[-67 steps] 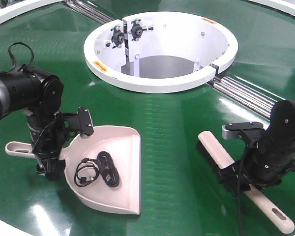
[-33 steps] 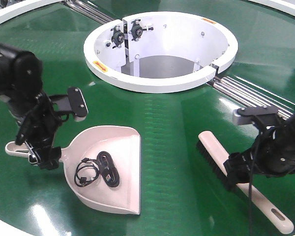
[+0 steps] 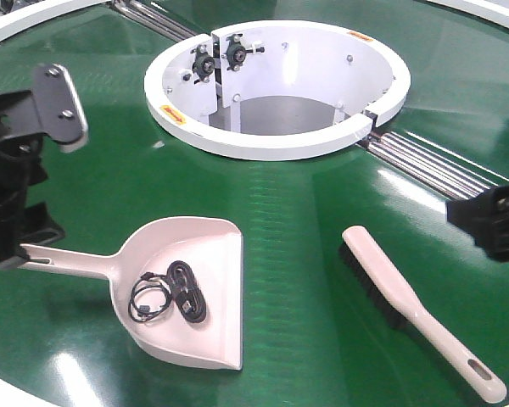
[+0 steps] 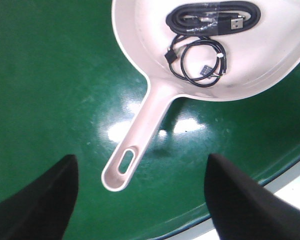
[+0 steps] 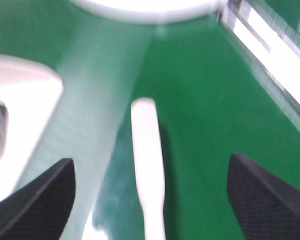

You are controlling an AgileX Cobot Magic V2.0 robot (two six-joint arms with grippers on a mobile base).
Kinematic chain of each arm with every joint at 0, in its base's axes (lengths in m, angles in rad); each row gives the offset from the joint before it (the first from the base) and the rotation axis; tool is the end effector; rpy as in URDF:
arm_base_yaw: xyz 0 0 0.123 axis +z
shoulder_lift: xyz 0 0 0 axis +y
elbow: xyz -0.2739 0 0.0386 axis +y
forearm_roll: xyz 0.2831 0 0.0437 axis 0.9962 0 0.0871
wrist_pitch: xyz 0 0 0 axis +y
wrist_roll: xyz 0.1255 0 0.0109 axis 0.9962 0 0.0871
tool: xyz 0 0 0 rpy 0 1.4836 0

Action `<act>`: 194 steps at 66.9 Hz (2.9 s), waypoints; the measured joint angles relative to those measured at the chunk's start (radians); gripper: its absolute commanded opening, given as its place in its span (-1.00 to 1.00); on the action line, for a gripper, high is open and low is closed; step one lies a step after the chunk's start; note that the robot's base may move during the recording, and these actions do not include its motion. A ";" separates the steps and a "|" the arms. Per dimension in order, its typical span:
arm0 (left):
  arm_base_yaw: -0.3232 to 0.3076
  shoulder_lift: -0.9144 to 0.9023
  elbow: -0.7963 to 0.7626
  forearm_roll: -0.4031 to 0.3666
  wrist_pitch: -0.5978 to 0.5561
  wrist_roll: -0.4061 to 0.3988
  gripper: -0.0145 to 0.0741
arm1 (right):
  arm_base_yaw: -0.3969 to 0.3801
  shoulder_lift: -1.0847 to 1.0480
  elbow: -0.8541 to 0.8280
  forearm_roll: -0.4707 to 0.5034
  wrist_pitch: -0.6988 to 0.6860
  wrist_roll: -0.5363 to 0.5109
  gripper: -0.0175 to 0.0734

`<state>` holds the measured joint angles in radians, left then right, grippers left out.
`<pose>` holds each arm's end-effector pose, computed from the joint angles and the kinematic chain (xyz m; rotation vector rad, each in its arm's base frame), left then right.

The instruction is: Clean and inspect green conveyor with broom and dustpan

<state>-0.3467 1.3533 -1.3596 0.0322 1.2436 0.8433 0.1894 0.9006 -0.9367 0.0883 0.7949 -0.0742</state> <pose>0.2955 -0.1027 0.3293 1.5377 2.2626 0.1869 0.2342 0.0530 0.3374 -0.2599 2.2290 0.1664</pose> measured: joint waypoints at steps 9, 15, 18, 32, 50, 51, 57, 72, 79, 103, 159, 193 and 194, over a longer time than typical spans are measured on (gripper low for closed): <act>0.000 -0.048 0.000 -0.001 0.006 -0.048 0.30 | 0.000 -0.073 0.000 0.016 -0.069 0.000 0.69; 0.000 -0.083 0.002 -0.003 0.000 -0.126 0.24 | 0.000 -0.119 0.001 0.018 -0.079 -0.003 0.69; 0.000 -0.109 0.003 -0.005 -0.015 -0.165 0.22 | 0.000 -0.141 0.004 0.018 -0.080 -0.011 0.69; 0.000 -0.295 0.012 -0.009 -0.124 -0.335 0.13 | 0.000 -0.299 0.070 0.018 -0.171 -0.046 0.69; 0.000 -0.691 0.379 -0.011 -0.413 -0.465 0.13 | 0.000 -0.548 0.295 0.018 -0.299 -0.052 0.69; 0.000 -0.713 0.415 -0.011 -0.437 -0.468 0.13 | 0.000 -0.568 0.309 0.018 -0.302 -0.054 0.69; 0.000 -0.869 0.583 -0.011 -0.547 -0.513 0.13 | 0.000 -0.672 0.382 0.019 -0.316 -0.066 0.69; 0.000 -1.117 0.944 -0.011 -0.758 -0.597 0.13 | 0.000 -0.868 0.577 0.019 -0.366 -0.087 0.69; 0.000 -1.149 1.039 -0.011 -0.811 -0.656 0.13 | 0.000 -0.887 0.652 0.021 -0.385 -0.090 0.69; 0.000 -1.149 1.119 -0.011 -0.855 -0.729 -0.12 | 0.000 -0.887 0.732 0.049 -0.391 -0.084 0.23; 0.000 -1.149 1.119 -0.011 -0.861 -0.731 -0.69 | 0.000 -0.887 0.732 0.209 -0.391 -0.083 -0.64; 0.221 -1.267 1.272 -0.032 -1.007 -0.732 -0.69 | 0.000 -0.887 0.732 0.210 -0.391 -0.083 -0.64; 0.238 -1.272 1.281 -0.032 -1.017 -0.732 -0.69 | 0.000 -0.887 0.732 0.210 -0.391 -0.083 -0.64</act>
<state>-0.1091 0.0810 -0.0785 0.0000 0.2265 0.1113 0.1894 0.0134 -0.2044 0.2982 0.4043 -0.1570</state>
